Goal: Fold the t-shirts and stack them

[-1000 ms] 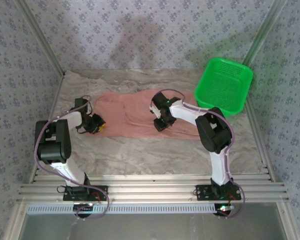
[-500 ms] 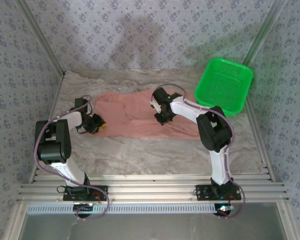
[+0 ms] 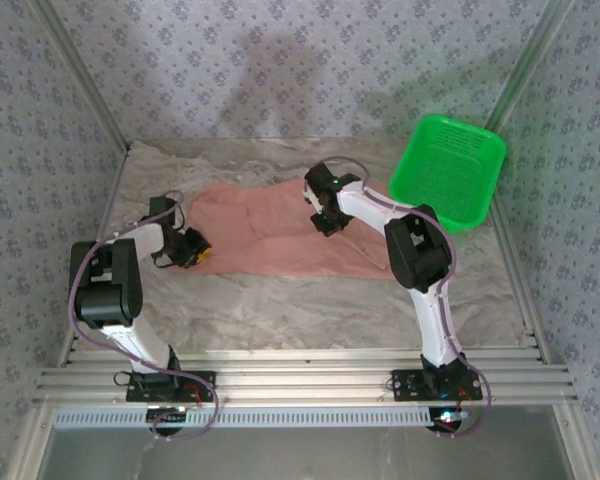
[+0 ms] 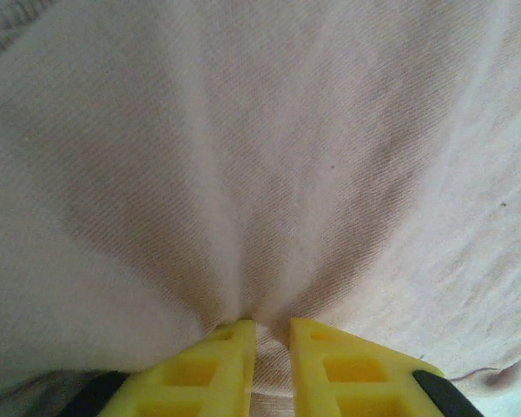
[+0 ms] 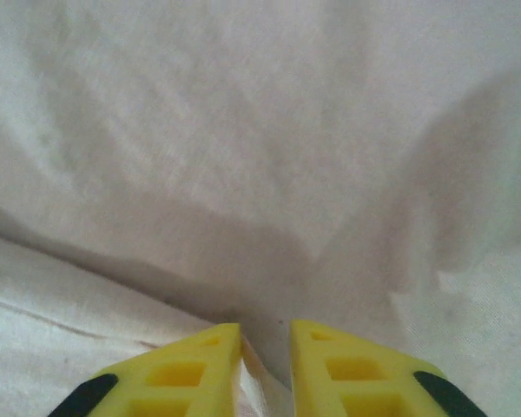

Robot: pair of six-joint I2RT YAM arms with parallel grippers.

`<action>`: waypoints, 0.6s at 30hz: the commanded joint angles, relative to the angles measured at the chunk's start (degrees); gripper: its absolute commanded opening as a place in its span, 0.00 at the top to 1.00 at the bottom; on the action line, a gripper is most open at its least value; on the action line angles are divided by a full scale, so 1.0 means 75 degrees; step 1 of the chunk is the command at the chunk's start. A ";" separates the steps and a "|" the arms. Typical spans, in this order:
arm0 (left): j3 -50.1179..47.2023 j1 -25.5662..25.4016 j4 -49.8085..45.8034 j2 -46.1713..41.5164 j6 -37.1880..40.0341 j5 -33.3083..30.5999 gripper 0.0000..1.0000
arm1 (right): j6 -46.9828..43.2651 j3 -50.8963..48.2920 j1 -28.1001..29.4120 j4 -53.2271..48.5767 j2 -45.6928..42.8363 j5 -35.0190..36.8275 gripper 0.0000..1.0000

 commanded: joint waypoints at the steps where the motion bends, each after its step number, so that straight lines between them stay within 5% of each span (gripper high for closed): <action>1: -0.0272 0.0050 -0.0510 -0.0039 0.0191 -0.0126 0.81 | 0.0246 0.0394 -0.0076 -0.0255 -0.0107 0.0511 0.65; 4: -0.0297 0.0040 -0.0536 -0.0106 0.0211 -0.0127 0.81 | 0.0527 0.0378 -0.0157 -0.0391 -0.0574 0.0696 0.57; 8: -0.0285 -0.0002 -0.0563 -0.0348 0.0227 -0.0116 0.80 | 0.1340 -0.0699 -0.0185 -0.0337 -0.2006 -0.0794 0.56; 13: -0.0128 -0.0200 -0.0578 -0.0674 0.0188 -0.0098 0.77 | 0.2691 -0.2956 -0.0252 0.0202 -0.3355 -0.2322 0.68; 18: 0.0208 -0.0394 -0.0621 -0.0815 0.0046 -0.0121 0.72 | 0.3602 -0.4574 -0.0317 0.1202 -0.3543 -0.2476 0.75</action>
